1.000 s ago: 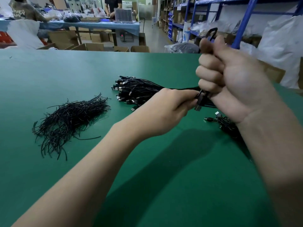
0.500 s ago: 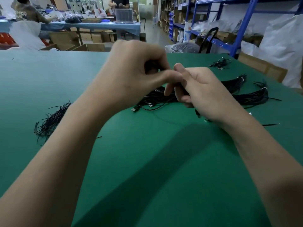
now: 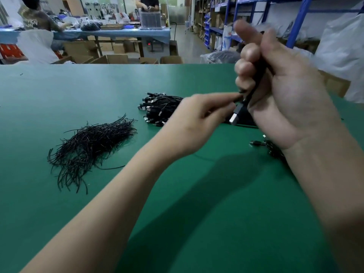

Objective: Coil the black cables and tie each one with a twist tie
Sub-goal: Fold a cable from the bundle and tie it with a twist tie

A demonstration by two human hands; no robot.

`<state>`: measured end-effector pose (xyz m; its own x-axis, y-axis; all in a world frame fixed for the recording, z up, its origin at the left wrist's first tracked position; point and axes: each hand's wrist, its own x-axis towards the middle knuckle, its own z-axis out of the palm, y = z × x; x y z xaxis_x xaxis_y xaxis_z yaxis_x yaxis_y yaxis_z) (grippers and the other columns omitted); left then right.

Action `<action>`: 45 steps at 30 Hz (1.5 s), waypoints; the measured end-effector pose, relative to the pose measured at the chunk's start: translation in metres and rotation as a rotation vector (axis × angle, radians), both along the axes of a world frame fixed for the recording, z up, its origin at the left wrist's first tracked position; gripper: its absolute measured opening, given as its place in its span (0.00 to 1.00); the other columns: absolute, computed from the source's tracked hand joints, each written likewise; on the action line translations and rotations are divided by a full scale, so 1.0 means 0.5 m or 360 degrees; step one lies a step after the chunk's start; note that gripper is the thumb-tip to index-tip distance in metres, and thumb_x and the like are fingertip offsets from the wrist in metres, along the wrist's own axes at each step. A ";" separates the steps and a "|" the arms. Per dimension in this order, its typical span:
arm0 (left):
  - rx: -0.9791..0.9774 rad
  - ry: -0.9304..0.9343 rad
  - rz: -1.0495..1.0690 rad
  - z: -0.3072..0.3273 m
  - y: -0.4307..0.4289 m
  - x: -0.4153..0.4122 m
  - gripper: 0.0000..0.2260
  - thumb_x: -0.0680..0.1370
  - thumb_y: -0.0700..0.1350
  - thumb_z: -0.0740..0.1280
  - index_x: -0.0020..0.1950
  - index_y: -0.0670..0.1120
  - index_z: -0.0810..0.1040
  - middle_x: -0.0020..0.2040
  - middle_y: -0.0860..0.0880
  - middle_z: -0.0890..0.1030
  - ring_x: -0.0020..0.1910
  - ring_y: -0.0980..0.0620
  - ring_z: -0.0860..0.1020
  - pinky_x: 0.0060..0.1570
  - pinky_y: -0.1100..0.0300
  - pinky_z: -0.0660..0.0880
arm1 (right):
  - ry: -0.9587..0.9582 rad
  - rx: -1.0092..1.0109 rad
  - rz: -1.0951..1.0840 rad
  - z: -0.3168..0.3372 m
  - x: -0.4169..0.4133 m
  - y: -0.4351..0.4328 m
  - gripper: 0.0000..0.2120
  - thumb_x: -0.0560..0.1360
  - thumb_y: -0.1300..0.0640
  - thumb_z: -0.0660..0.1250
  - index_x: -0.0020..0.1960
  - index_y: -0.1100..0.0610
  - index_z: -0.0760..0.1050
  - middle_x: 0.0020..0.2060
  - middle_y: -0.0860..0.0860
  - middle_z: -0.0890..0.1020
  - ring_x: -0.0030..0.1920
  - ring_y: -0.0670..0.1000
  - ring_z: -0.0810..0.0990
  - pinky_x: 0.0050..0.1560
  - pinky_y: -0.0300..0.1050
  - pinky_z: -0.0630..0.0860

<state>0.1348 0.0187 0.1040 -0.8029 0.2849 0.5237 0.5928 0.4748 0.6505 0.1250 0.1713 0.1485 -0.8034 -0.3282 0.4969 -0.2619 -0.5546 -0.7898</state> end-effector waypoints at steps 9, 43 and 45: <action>-0.0723 0.0302 0.0278 0.061 -0.037 0.023 0.09 0.81 0.50 0.68 0.47 0.48 0.86 0.30 0.51 0.75 0.28 0.53 0.67 0.35 0.54 0.68 | 0.0514 0.1332 -0.0963 -0.039 -0.016 -0.003 0.14 0.86 0.56 0.56 0.50 0.57 0.78 0.33 0.48 0.83 0.31 0.45 0.83 0.30 0.40 0.79; -0.0648 0.0401 0.0340 0.033 -0.040 0.002 0.13 0.81 0.51 0.63 0.50 0.47 0.85 0.35 0.48 0.81 0.36 0.44 0.75 0.39 0.49 0.73 | 0.0730 0.1613 -0.1142 -0.040 -0.023 0.004 0.13 0.85 0.55 0.57 0.47 0.58 0.75 0.33 0.47 0.82 0.30 0.44 0.82 0.36 0.47 0.79; -0.0709 0.0436 0.0371 0.047 -0.057 0.005 0.13 0.80 0.54 0.63 0.48 0.50 0.86 0.36 0.48 0.82 0.36 0.45 0.76 0.38 0.47 0.73 | 0.0745 0.1776 -0.1021 -0.044 -0.020 -0.003 0.16 0.85 0.53 0.57 0.40 0.56 0.70 0.26 0.46 0.80 0.26 0.43 0.78 0.33 0.42 0.73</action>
<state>0.1372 -0.0098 0.1275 -0.7228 0.3574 0.5915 0.5582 0.8065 0.1948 0.1151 0.1698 0.1267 -0.7963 -0.3668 0.4811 -0.5930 0.6308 -0.5005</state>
